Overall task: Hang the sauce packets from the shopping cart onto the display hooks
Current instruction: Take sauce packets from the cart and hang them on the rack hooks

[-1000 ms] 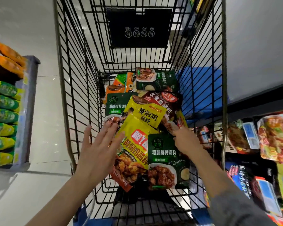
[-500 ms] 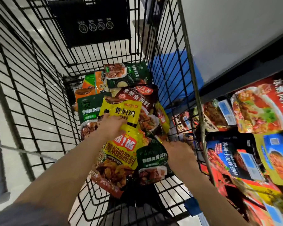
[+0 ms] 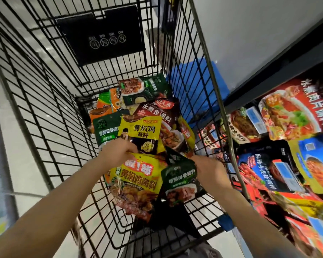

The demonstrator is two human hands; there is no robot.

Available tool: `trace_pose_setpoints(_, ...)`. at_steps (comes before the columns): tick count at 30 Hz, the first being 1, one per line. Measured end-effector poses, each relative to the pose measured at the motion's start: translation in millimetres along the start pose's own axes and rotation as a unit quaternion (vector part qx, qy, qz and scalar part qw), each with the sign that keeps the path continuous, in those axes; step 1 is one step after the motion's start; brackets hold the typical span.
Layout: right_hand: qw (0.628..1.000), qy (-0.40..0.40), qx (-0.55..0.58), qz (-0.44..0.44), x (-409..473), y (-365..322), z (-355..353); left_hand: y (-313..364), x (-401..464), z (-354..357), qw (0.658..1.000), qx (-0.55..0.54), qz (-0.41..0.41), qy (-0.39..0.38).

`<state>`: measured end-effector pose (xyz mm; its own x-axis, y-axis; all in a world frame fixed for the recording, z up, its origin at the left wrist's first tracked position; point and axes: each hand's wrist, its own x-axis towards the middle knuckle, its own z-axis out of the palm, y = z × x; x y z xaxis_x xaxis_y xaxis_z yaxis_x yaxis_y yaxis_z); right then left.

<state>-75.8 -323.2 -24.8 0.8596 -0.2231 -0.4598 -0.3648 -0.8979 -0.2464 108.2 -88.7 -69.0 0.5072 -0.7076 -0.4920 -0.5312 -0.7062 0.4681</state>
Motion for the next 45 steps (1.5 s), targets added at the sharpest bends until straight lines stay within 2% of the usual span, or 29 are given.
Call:
trace_pose_setpoints(2, 0.99, 0.081, 0.114, -0.018, -19.1, -2.3, -11.5, 4.1, -13.5, -9.3, 1.0, 0.0, 0.014, 0.02)
trace_pose_setpoints(4, 0.977, 0.146, 0.153, -0.03, -39.5, -4.6, -28.2, 11.5, -27.6, -21.2, 0.999, -0.011, 0.027, 0.046)
trace_pose_setpoints(6, 0.968, 0.185, 0.168, -0.001, -54.4, -9.1, -53.5, 19.2, -38.9, -35.6, 0.996, -0.029, 0.036, 0.077)
trace_pose_setpoints(8, 0.964, 0.192, 0.182, 0.033, -64.9, -9.6, -78.5, 28.0, -48.4, -53.7, 0.991, -0.047, 0.045, 0.114)
trace_pose_setpoints(13, 0.939, 0.313, 0.14, 0.012, -86.4, -9.7, -137.0, 60.6, -77.5, -101.6, 0.974, 0.006, 0.106, 0.201)
trace_pose_setpoints(17, 0.932, 0.331, 0.148, 0.019, -98.4, -3.6, -176.6, 97.2, -103.2, -131.0, 0.946, 0.055, 0.149, 0.282)
trace_pose_setpoints(21, 0.91, 0.381, 0.163, -0.01, -128.6, 3.1, -204.8, 142.1, -131.9, -160.4, 0.901, 0.088, 0.18, 0.386)
trace_pose_setpoints(27, 0.873, 0.464, 0.144, -0.042, -202.7, 14.9, -241.1, 217.3, -176.8, -186.6, 0.84, 0.157, 0.232, 0.465)
trace_pose_setpoints(33, 0.866, 0.491, 0.075, -0.06, -289.2, 36.3, -267.4, 277.6, -213.7, -172.8, 0.819, 0.132, 0.281, 0.483)
trace_pose_setpoints(36, 0.862, 0.503, 0.028, -0.052, -329.7, 45.0, -273.0, 307.7, -221.7, -165.8, 0.808, 0.119, 0.349, 0.46)
trace_pose_setpoints(41, 0.846, 0.533, 0.017, 0.004, -393.5, 54.8, -279.0, 353.7, -213.4, -165.0, 0.799, 0.084, 0.427, 0.415)
trace_pose_setpoints(45, 0.82, 0.57, 0.01, 0.049, -439.1, 58.3, -282.7, 395.1, -201.8, -169.9, 0.771, 0.063, 0.503, 0.385)
